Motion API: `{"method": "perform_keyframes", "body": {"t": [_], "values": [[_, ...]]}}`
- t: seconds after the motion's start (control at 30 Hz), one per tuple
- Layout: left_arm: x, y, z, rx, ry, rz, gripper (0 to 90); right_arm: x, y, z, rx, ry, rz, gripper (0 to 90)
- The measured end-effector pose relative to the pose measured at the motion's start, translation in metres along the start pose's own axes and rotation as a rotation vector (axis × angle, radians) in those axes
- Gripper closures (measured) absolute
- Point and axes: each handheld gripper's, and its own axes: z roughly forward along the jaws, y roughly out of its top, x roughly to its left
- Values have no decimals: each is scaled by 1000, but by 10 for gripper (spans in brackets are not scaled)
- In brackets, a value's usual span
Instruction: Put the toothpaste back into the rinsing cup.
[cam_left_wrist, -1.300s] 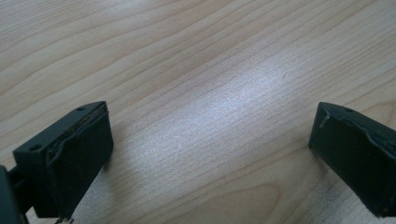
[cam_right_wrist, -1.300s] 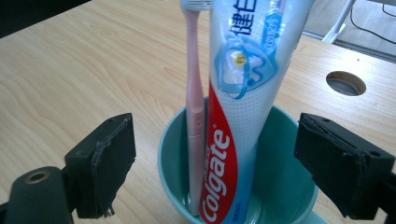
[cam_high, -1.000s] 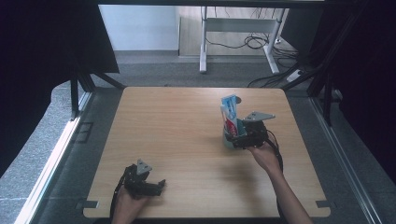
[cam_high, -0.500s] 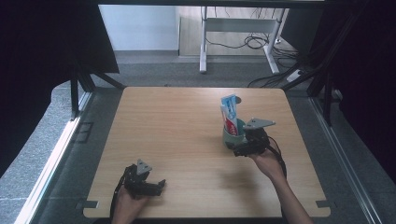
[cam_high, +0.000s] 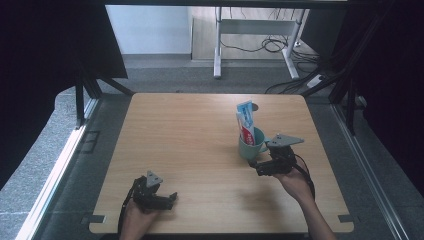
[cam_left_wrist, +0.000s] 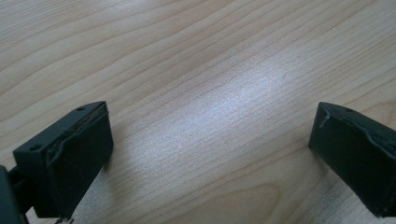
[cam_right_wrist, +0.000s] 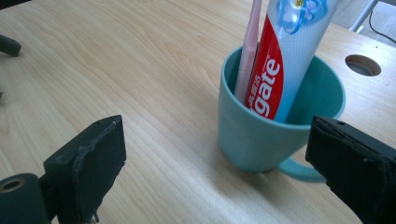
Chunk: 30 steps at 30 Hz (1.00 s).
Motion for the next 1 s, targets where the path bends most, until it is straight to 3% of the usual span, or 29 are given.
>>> {"method": "perform_keyframes", "body": {"t": [0.6,1.0], "values": [[0,0,0,1,1,2,0,-1,-48,-31,-13,-36,51,56],[0,0,0,1,0,5,0,4,-82,-26,29,-48,91,73]]}}
